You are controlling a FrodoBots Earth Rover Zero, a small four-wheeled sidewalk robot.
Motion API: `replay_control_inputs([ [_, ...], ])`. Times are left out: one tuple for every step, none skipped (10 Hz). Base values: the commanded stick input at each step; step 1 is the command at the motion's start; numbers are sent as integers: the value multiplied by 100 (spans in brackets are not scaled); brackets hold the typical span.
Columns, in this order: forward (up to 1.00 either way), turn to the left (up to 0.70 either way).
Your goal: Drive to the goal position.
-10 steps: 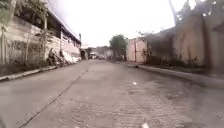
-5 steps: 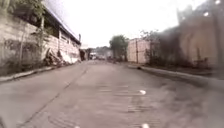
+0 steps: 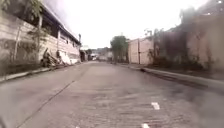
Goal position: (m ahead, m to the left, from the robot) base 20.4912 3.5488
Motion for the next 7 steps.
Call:
replay_control_inputs([
  [100, 0],
  [100, 0],
  [100, 0],
  [100, 0],
  [100, 0],
  [100, 0],
  [100, 0],
])
